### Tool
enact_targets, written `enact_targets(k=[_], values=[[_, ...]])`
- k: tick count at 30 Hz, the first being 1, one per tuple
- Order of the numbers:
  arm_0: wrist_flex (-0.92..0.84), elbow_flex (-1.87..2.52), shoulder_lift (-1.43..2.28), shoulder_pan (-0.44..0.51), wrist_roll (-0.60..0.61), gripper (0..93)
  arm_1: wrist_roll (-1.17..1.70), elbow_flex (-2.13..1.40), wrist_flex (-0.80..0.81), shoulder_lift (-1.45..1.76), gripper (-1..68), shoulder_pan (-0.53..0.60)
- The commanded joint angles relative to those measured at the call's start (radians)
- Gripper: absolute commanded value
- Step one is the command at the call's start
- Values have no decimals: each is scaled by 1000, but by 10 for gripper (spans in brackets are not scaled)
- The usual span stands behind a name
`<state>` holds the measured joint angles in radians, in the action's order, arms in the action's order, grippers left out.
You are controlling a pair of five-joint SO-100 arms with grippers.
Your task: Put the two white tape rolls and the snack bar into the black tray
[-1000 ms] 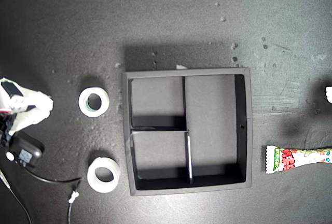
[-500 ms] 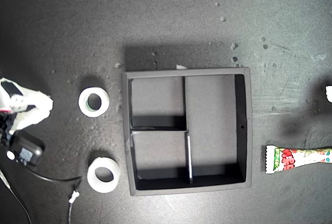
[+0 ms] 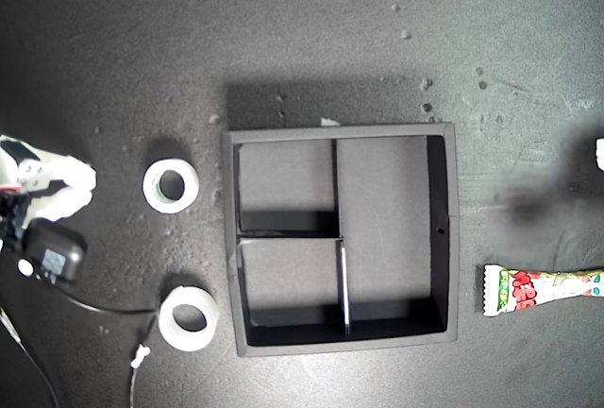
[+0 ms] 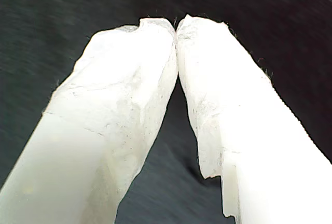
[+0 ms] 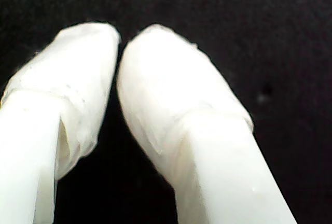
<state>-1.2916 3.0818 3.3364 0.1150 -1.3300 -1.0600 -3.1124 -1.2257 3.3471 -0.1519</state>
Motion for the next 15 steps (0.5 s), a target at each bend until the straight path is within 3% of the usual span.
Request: enact_targets(k=[1,3,8,10,13,15], values=[[114,57,51,-52,2,167,104,-12,192,3,-1,44],[172,57,51,-86,71,212,186,-12,288,3,-1,71],[296,57,51,-144,143,200,215,-12,357,3,-3,57],[374,57,51,-144,190,163,172,-12,368,3,-4,58],[505,57,51,-146,244,26,239,-12,437,3,-4,97],[577,57,51,-149,265,0,268,-12,474,3,-5,115]])
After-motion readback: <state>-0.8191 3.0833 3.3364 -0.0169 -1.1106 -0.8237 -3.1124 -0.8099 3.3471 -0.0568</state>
